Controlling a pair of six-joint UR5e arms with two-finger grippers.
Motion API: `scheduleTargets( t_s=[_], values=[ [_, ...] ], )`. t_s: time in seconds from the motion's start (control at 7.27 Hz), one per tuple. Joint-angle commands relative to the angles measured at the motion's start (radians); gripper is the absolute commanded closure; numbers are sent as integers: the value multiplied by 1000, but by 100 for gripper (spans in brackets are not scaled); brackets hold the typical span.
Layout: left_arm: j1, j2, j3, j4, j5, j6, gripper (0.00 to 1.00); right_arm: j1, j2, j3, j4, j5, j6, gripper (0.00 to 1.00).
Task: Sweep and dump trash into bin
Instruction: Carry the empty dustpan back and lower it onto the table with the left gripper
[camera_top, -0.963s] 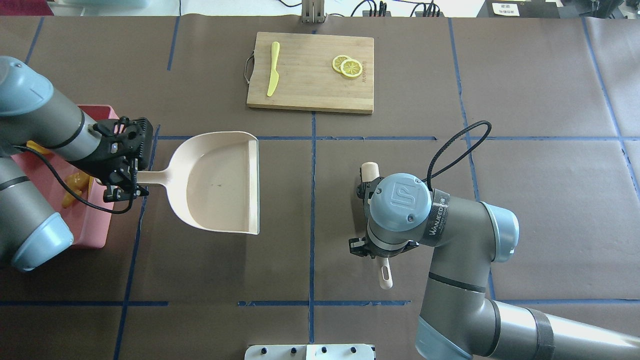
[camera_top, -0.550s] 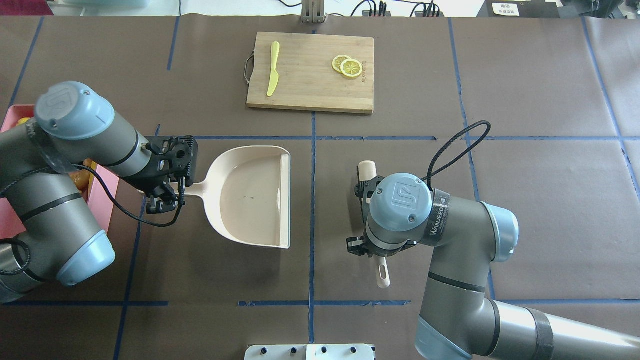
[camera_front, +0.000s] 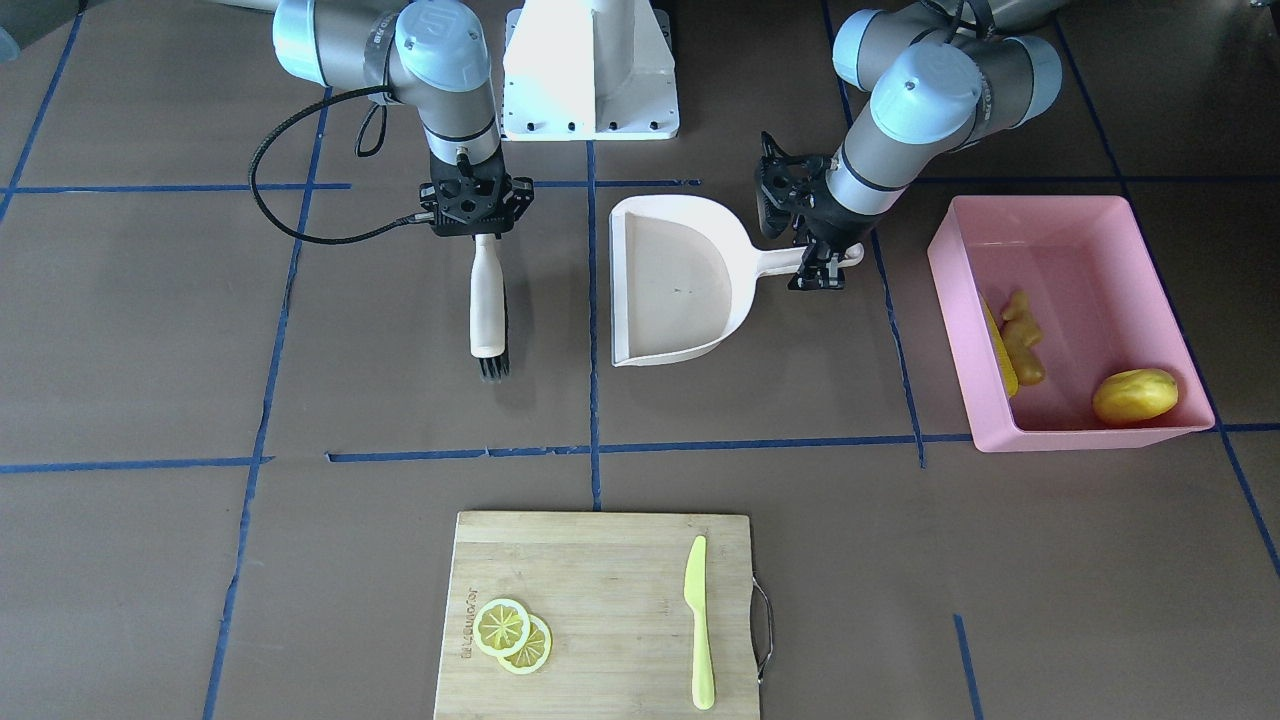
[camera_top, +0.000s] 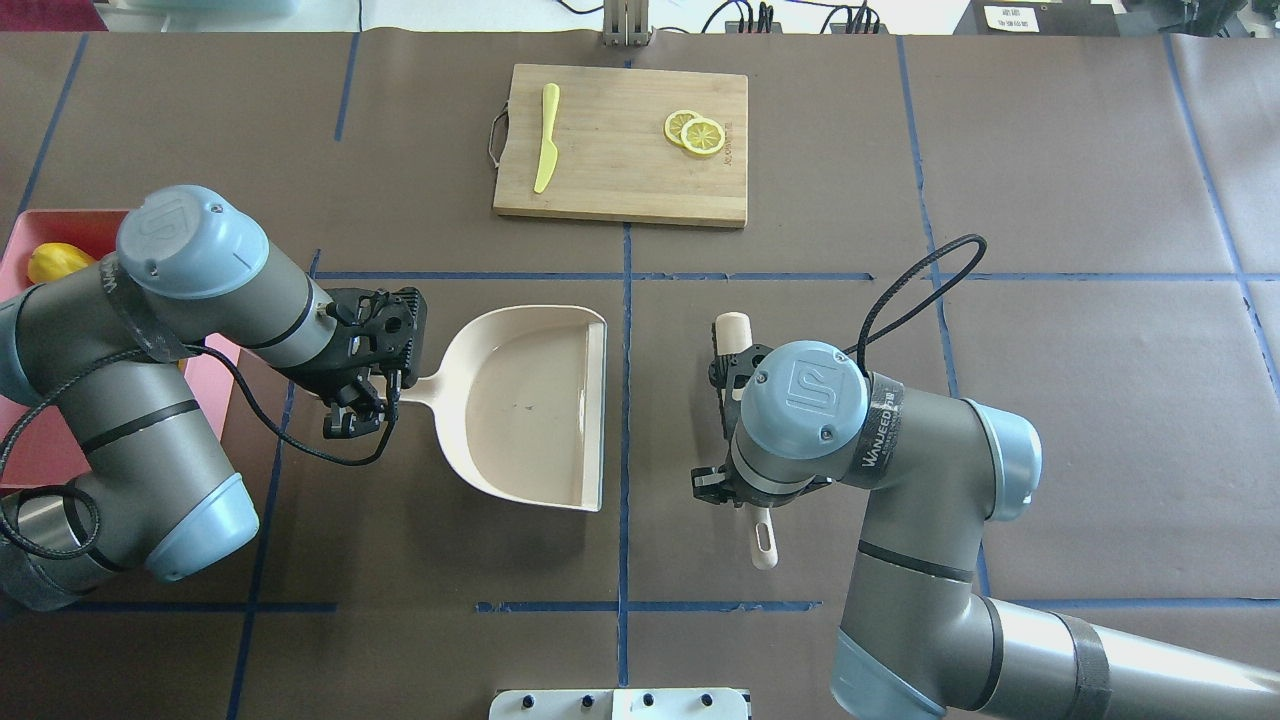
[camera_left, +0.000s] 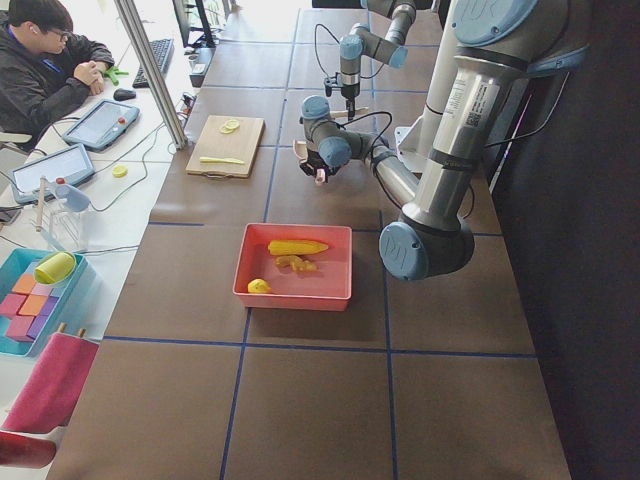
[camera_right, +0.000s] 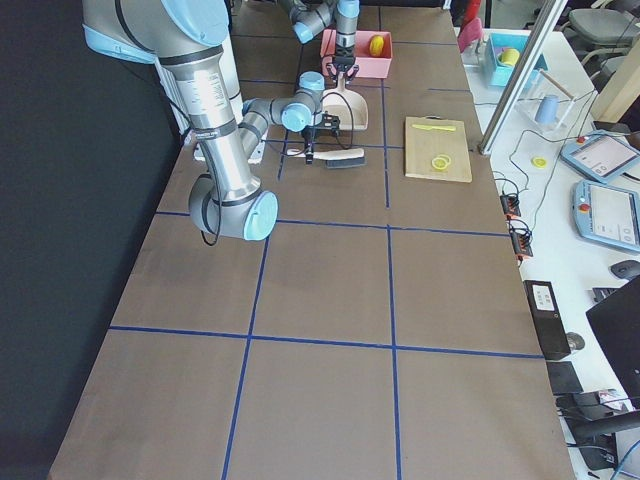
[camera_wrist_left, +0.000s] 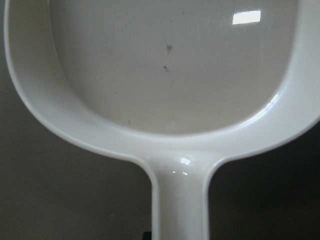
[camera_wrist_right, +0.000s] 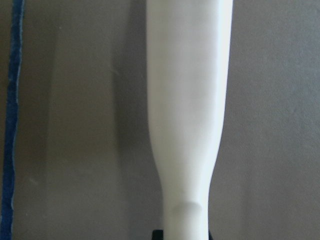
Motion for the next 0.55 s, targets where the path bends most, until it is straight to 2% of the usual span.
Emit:
scheduleTargets(
  t_s=[0.0, 0.41],
  values=[
    [27, -1, 7, -4, 48, -6, 89, -1, 4, 11, 0, -15, 24, 100],
    [58, -12, 8, -2, 71, -59, 89, -1, -4, 37, 0, -17, 26, 100]
  ],
)
